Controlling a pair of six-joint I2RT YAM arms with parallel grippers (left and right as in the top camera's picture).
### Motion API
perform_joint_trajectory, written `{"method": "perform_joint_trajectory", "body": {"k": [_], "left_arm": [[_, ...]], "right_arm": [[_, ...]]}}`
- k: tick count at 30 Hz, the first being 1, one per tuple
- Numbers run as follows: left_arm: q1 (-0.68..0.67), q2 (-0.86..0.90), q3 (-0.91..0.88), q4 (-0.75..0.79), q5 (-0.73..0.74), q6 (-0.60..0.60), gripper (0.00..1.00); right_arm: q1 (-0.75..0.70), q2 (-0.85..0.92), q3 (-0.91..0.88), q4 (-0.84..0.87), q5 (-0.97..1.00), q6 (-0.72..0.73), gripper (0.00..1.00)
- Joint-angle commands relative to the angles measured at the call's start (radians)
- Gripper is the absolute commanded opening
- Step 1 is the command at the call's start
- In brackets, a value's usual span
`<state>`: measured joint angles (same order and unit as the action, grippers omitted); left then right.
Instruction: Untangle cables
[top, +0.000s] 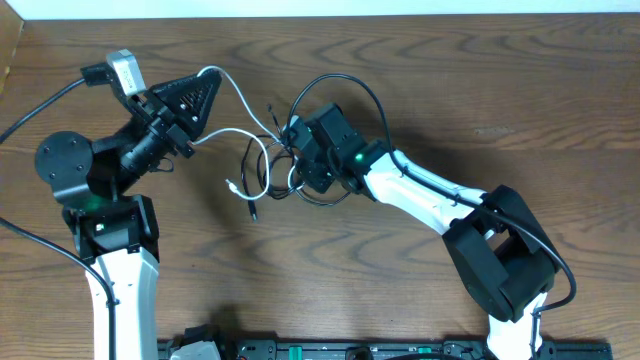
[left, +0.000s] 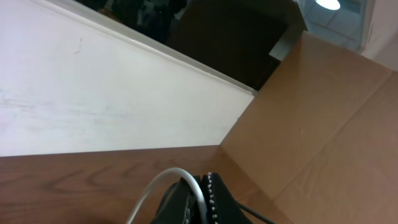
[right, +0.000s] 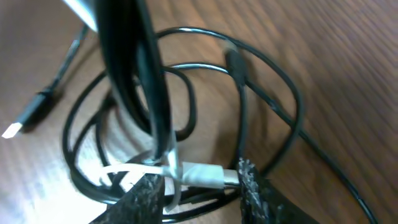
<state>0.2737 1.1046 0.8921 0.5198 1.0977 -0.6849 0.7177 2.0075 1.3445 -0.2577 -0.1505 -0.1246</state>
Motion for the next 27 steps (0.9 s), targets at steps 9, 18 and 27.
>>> {"method": "perform_joint_trajectory", "body": {"k": [9,18,27], "left_arm": [[0.03,0.002,0.013,-0.165,0.009,0.083,0.07],[0.03,0.071,0.013,-0.39,-0.076,0.245,0.08],[0.093,0.134,0.013,-0.473,-0.216,0.262,0.07]], "right_arm": [[0.004,0.009,-0.01,0.048,0.115,0.063,0.16],[0.003,0.009,-0.013,0.065,0.115,0.076,0.15],[0.001,0.069,-0.013,0.076,0.114,0.087,0.33]]}}
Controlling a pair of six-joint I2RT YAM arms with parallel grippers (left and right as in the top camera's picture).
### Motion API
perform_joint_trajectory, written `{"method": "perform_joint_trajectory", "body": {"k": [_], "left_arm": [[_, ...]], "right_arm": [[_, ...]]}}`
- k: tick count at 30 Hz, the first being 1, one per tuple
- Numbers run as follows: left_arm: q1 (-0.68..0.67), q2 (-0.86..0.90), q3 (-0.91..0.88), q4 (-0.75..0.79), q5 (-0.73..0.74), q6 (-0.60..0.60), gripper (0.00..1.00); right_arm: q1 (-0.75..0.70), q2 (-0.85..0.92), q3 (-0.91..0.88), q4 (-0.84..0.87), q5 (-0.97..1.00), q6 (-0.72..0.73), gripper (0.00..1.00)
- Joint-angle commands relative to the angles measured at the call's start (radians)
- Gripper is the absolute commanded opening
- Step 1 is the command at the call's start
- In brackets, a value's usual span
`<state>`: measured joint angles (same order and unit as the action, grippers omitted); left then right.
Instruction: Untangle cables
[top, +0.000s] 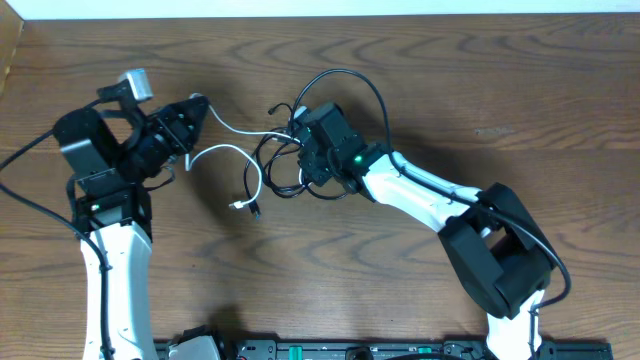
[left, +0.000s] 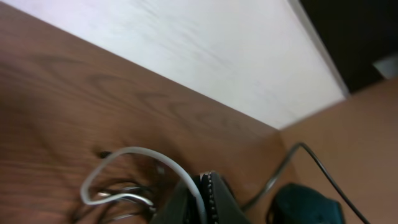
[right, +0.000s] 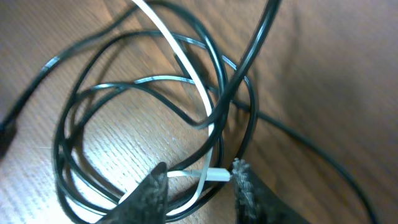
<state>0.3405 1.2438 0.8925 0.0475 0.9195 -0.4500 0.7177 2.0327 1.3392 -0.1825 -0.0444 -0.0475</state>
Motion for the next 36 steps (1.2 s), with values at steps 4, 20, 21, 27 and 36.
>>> {"method": "perform_joint_trajectory", "body": {"k": [4,20,21,27,36], "left_arm": [[0.042,-0.008,0.013,-0.003,-0.037,0.027,0.07],[0.047,-0.009,0.013,-0.113,-0.08,0.085,0.07],[0.047,-0.008,0.013,-0.124,-0.084,0.096,0.07],[0.028,0.028,0.011,-0.168,-0.146,0.099,0.07],[-0.079,0.161,0.011,-0.174,-0.146,0.131,0.07]], "right_arm": [[0.001,0.068,-0.007,0.024,0.009,0.01,0.33],[-0.039,0.068,-0.007,0.044,-0.069,0.032,0.35],[-0.043,0.051,-0.007,0.042,-0.098,0.033,0.37],[-0.063,-0.048,-0.006,-0.003,-0.257,0.033,0.45],[-0.058,-0.043,-0.008,-0.112,-0.364,0.072,0.46]]}}
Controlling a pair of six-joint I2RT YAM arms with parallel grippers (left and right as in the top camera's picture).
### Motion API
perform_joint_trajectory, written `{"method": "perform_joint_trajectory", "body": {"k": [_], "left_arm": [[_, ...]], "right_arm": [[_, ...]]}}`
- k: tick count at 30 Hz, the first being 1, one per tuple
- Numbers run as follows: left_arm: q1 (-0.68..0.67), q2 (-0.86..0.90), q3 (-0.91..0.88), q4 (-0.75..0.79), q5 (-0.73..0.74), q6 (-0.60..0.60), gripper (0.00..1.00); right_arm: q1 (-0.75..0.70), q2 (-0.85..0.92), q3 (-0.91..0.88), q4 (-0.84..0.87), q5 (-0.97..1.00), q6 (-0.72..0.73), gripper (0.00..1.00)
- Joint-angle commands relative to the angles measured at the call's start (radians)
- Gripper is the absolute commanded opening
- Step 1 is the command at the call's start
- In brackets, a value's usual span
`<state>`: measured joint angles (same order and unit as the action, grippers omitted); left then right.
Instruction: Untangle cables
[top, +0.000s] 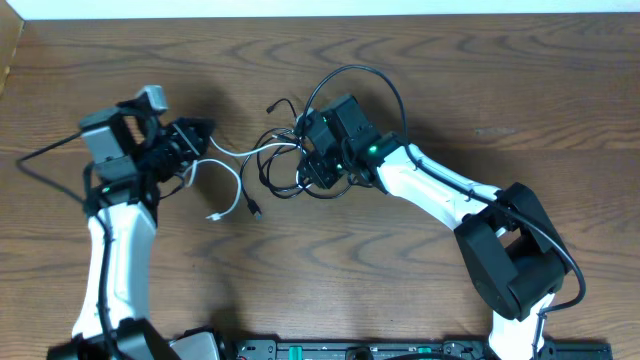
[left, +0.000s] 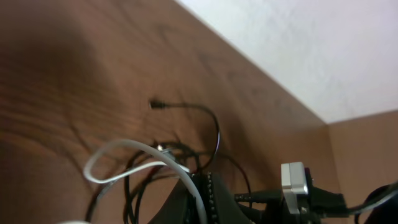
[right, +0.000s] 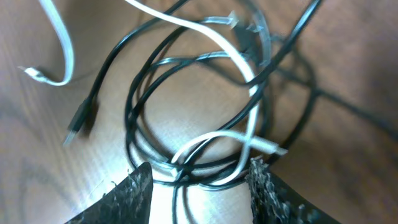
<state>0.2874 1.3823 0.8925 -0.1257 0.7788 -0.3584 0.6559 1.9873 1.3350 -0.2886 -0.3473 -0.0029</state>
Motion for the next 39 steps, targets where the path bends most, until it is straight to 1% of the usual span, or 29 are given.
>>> {"method": "perform_joint_trajectory", "body": {"k": [1,4,6,9,17,21,24,26,32,36,39], "left_arm": [[-0.035,0.032,0.011,-0.001,-0.006,0.047,0.07],[-0.052,0.059,0.011,-0.008,-0.006,0.059,0.07],[-0.053,0.072,0.011,-0.016,-0.006,0.064,0.07],[-0.053,0.092,0.011,-0.042,-0.006,0.109,0.07],[-0.053,0.122,0.005,-0.119,-0.006,0.232,0.08],[-0.053,0.122,0.0,-0.121,-0.012,0.235,0.07],[-0.053,0.122,0.0,-0.12,-0.014,0.235,0.07],[-0.053,0.122,0.0,-0.12,-0.014,0.235,0.07],[-0.053,0.122,0.0,-0.121,-0.015,0.235,0.07],[-0.053,0.122,-0.001,-0.128,-0.061,0.235,0.07],[-0.054,0.122,-0.001,-0.129,-0.066,0.235,0.07]], "right_arm": [[0.005,0.007,-0.004,-0.004,-0.065,0.048,0.47],[0.006,0.024,-0.004,0.0,-0.077,0.139,0.45],[0.005,0.038,-0.004,0.008,-0.108,0.148,0.45],[0.004,0.062,-0.004,0.042,-0.171,0.167,0.45],[0.004,0.121,-0.004,0.118,-0.187,0.267,0.41],[0.004,0.132,-0.004,0.16,-0.199,0.299,0.39],[0.004,0.136,-0.004,0.166,-0.193,0.343,0.33],[0.004,0.142,-0.004,0.164,-0.183,0.377,0.31],[0.006,0.157,-0.004,0.164,-0.181,0.437,0.31],[0.007,0.157,-0.004,0.162,-0.161,0.504,0.28],[0.007,0.157,-0.004,0.163,-0.138,0.53,0.3]]}}
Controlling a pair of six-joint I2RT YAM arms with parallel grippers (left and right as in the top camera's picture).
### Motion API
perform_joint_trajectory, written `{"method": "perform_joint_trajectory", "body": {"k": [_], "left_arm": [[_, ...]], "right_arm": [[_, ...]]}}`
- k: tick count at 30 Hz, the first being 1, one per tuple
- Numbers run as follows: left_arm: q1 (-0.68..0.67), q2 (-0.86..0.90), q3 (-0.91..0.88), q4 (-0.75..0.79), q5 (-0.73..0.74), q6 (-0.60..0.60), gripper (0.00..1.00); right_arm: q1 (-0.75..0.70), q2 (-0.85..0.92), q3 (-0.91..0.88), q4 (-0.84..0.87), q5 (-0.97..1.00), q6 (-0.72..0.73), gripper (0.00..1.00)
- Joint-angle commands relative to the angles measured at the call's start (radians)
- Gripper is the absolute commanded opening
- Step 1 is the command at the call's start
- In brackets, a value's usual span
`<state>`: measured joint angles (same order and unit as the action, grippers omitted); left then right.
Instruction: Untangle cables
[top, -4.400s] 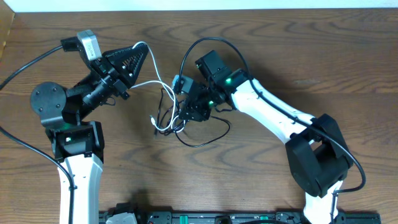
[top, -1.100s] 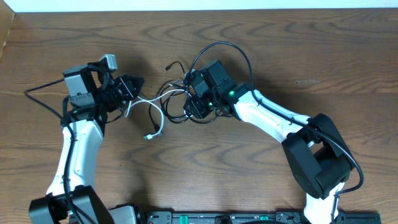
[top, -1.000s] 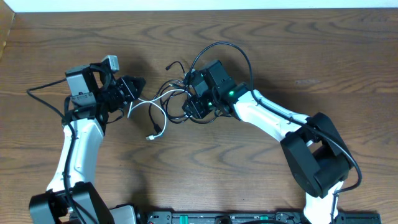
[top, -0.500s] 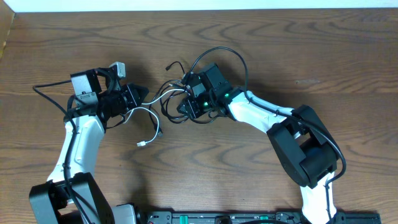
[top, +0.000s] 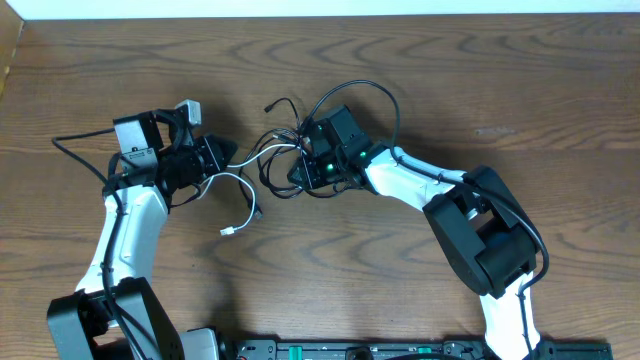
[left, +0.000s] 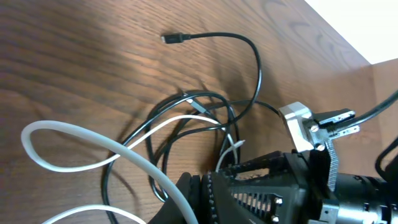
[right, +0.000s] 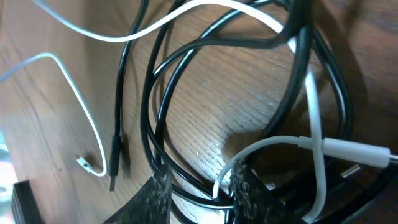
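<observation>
A tangle of black cable lies mid-table, with a white cable threaded through it. In the left wrist view the white cable loops out from my left gripper, which is shut on it just left of the tangle. My right gripper is low over the black loops, its jaws open, with black strands and a bend of white cable lying between the fingers. The white plug end lies loose on the wood.
A black plug end rests on the wood beyond the tangle. The right arm stretches in from the lower right, the left arm from the lower left. The table's white far edge runs along the top.
My left gripper, still holding the white cable, has moved nearer the tangle and toward the front. The white plug end lies a little further right and forward. My right gripper sits lower over the black loops.
My left gripper held the white cable high at the far left while the right gripper stood open over the black tangle. At each later moment the left gripper was closer to the tangle and the table, and the white plug end lay further forward. The right gripper has stayed at the tangle.
</observation>
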<state>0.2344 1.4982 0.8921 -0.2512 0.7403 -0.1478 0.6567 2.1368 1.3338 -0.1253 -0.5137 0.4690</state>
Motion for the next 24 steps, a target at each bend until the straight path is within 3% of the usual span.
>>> {"method": "perform_joint_trajectory", "body": {"k": [1,14,24], "left_arm": [[-0.002,0.006,0.0,-0.003,-0.027,0.024,0.08],[-0.018,0.006,0.0,-0.003,-0.04,0.024,0.08],[-0.018,0.013,0.0,-0.003,-0.084,0.024,0.07]], "right_arm": [[0.007,0.008,-0.003,0.0,0.037,0.058,0.31],[0.056,0.043,-0.003,0.051,0.096,0.059,0.35],[0.062,0.042,-0.003,0.144,-0.058,-0.007,0.24]]}}
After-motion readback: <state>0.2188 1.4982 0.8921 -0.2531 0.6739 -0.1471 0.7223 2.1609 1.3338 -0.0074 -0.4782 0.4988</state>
